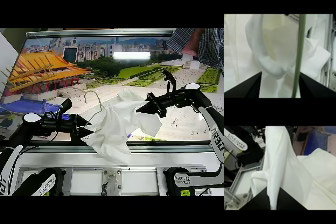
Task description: Fold the clothes and pants, and hang the long-sleeved shirts on hangers.
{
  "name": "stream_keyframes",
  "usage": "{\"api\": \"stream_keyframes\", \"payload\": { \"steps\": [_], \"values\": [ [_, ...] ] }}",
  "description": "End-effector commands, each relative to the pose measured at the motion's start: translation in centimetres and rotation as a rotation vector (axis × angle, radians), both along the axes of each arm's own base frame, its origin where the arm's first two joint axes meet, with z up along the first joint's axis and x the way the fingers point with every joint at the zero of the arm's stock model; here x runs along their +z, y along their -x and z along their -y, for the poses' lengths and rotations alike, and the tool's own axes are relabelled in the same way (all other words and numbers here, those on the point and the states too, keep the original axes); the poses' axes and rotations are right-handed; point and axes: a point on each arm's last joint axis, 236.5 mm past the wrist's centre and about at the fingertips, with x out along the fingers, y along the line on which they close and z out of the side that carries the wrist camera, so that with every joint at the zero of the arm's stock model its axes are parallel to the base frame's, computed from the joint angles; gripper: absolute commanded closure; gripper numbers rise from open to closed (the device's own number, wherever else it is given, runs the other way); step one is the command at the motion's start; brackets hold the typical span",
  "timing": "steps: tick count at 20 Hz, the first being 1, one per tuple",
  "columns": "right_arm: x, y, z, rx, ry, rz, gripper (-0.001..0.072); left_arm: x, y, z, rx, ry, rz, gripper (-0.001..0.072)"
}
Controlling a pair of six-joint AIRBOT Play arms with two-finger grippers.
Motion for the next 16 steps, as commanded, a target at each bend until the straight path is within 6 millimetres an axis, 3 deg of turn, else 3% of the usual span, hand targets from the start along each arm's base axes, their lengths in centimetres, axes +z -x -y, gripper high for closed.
{"api": "stream_keyframes", "payload": {
  "steps": [1, 8, 10, 13, 15, 16],
  "values": [
    [0.0, -0.1, 0.0, -0.006, 0.005, -0.029, 0.0694, 1.9, -0.8, -1.0, 0.115, -0.005, -0.012, 0.0251],
    [-0.3, -0.9, -0.1, -0.043, 0.022, -0.016, 0.0695, 7.6, -3.4, -7.5, 0.606, 0.070, -0.108, 0.0252],
    [-0.1, -1.3, -0.1, -0.064, 0.028, 0.001, 0.0695, 7.4, -3.3, -10.2, 0.809, 0.052, -0.223, 0.0255],
    [1.8, -2.3, -0.4, -0.116, -0.018, 0.036, 0.0695, 5.4, -1.2, -12.9, 1.059, -0.012, -0.398, 0.0282],
    [1.9, -3.2, -0.5, -0.160, -0.001, 0.060, 0.0695, 4.2, 0.3, -12.2, 1.122, 0.021, -0.490, 0.0280],
    [1.8, -3.5, -0.5, -0.176, 0.006, 0.067, 0.0695, 3.7, 0.9, -11.2, 1.129, 0.056, -0.544, 0.0242]
  ]
}}
